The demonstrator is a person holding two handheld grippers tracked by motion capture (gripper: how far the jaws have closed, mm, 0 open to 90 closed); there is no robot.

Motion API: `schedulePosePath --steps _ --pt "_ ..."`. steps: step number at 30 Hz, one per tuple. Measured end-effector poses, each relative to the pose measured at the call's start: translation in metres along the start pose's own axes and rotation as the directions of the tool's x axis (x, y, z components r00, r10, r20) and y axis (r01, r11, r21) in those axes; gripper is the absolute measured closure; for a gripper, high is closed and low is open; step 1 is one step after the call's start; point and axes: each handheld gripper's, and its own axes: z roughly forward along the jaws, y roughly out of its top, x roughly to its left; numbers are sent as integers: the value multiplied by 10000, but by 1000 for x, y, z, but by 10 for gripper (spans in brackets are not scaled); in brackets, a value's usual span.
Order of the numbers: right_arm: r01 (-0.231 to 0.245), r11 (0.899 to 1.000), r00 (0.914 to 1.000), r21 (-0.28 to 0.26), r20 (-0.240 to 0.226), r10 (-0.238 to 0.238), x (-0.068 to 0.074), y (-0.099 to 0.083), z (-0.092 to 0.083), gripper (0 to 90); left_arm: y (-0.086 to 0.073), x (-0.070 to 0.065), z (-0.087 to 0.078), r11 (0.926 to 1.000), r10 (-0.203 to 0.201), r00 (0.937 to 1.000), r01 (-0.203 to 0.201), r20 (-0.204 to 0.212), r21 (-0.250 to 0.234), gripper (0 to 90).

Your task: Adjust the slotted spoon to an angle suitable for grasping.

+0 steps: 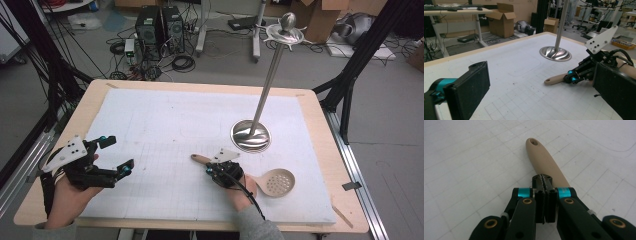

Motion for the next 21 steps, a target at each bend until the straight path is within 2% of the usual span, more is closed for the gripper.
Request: schedulePosePath --steps 4,7,10,15,17,19,21 --pt "-87 10000 10000 -25 29 87 -1 0 1 896 0 0 0 10000 17 10000 -17 3 1 17" --pt "-110 9999 9996 -83 -277 108 -1 0 -1 895 0 0 0 10000 2 10000 -2 2 -15 17" --pt "97 9997 9981 -209 -613 -109 2 3 -9 881 0 1 -1 10000 -27 10000 27 -43 -43 17" --pt "498 9984 9893 -284 -1355 -532 -1 11 -30 751 1 1 -2 10000 0 10000 0 -32 -49 17" --pt "728 9969 9865 -280 -1448 -761 -5 13 -39 705 1 1 -2 10000 -16 10000 16 -47 -65 17" --pt "823 9964 9806 -222 -1764 -849 -9 13 -47 619 1 1 -2 10000 2 10000 -2 -48 -37 17" --pt "1085 9939 9772 -210 -1815 -1105 -15 13 -54 582 1 1 -1 10000 -39 10000 39 -65 -41 17"
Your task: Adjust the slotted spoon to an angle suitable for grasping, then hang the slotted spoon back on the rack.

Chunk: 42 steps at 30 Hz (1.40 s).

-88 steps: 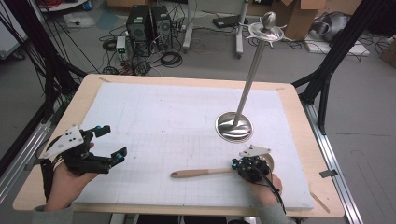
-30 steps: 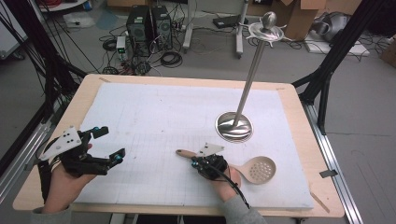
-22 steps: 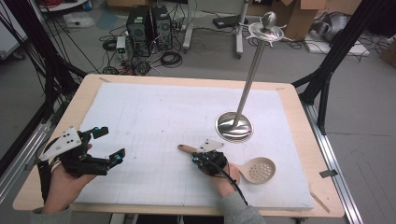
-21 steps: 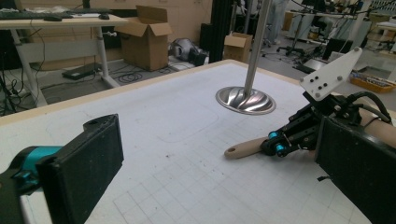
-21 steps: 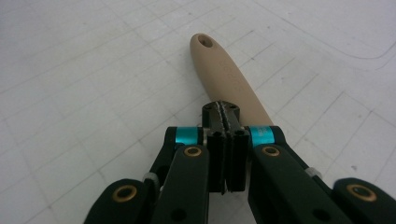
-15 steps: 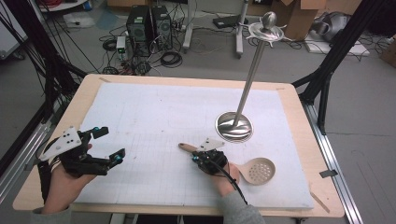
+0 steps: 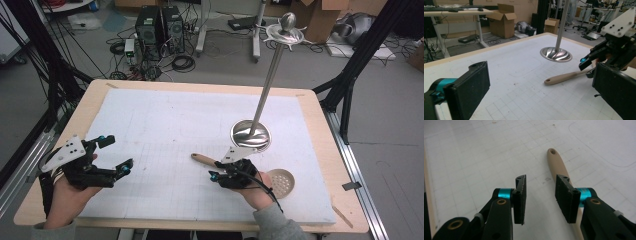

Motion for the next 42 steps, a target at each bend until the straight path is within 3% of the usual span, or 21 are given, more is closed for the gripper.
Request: schedulePosePath --steps 7,12,17,27,42 --pt "-109 9998 9992 177 -374 116 -25 -9 -22 375 -1 0 3 10000 32 10000 -33 36 91 17" --pt "375 9985 9975 408 -613 -350 -35 -15 -33 246 -1 0 5 10000 10 10000 -11 60 95 17" --pt "793 9950 9956 607 -539 -761 -41 -22 -41 138 -1 0 6 9999 4 9999 -5 105 124 17" --pt "1004 9914 9913 840 -933 -925 -59 -29 -52 140 -2 0 8 9999 -15 9999 13 122 146 17" --pt "1195 9809 9874 1537 -1216 -1012 -65 -33 -39 150 -2 -2 7 9998 52 9999 -55 138 206 17"
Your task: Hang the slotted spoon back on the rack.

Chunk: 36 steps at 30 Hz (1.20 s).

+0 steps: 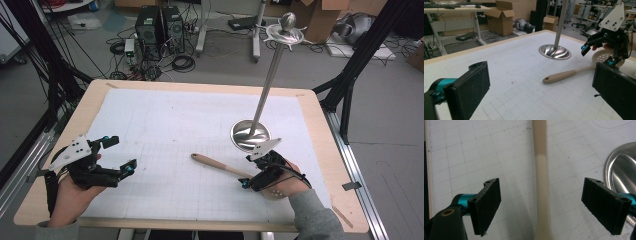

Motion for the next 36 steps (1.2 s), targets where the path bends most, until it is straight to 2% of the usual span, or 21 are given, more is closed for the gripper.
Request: schedulePosePath --steps 12,16,18,26,36 --pt "-51 9981 9999 615 -124 58 -4 0 10 186 -1 0 2 10000 -21 10000 21 -2 35 17" --pt "-98 9970 9997 770 -222 115 -6 -2 12 219 -1 -1 1 10000 -25 10000 25 2 32 17" --pt "-44 9948 9998 1013 -202 65 -6 -2 13 242 -1 -1 2 10000 -21 10000 21 4 37 17" --pt "140 9868 9996 1611 -250 -101 -5 -2 19 406 -3 0 3 9999 -24 10000 23 35 111 17" --pt "203 9791 9998 2025 -63 -194 -5 -3 19 603 -2 -1 2 9999 -19 10000 18 88 103 17"
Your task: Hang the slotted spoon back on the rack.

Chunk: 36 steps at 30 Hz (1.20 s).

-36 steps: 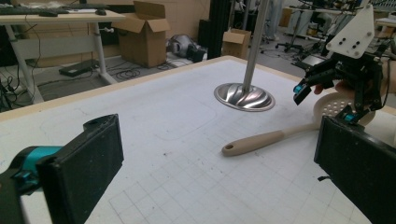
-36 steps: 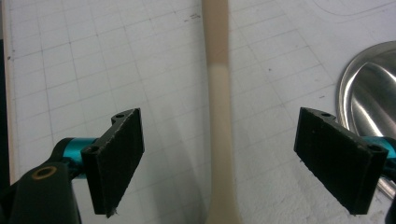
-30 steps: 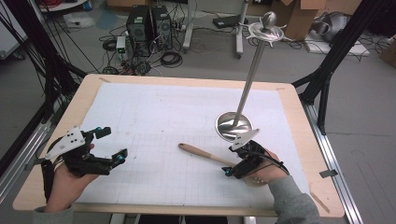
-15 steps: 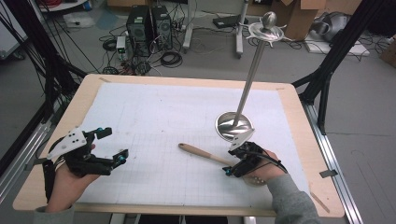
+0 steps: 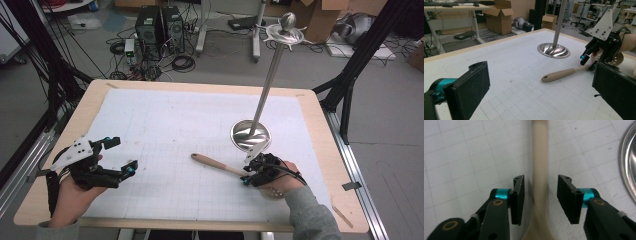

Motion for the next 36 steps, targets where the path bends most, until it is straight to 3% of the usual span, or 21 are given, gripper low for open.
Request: schedulePosePath --steps 4,8,18,28,36 --pt "112 9999 9996 64 -246 -110 1 0 0 686 0 1 0 10000 -19 10000 19 -1 -8 17" --pt "192 9998 9997 73 -152 -191 1 0 0 764 0 1 -1 10000 -47 10000 47 -35 4 17" --pt "46 9997 10000 220 34 -46 4 1 -2 777 -1 1 0 10000 -20 10000 20 -20 48 17" --pt "-582 9935 9982 -980 74 592 0 -11 -20 779 -1 1 1 10000 -66 10000 66 -43 30 17" --pt "-667 9824 9977 -1743 28 682 -4 -22 -36 778 -1 1 1 10000 -77 10000 77 -44 -7 17"
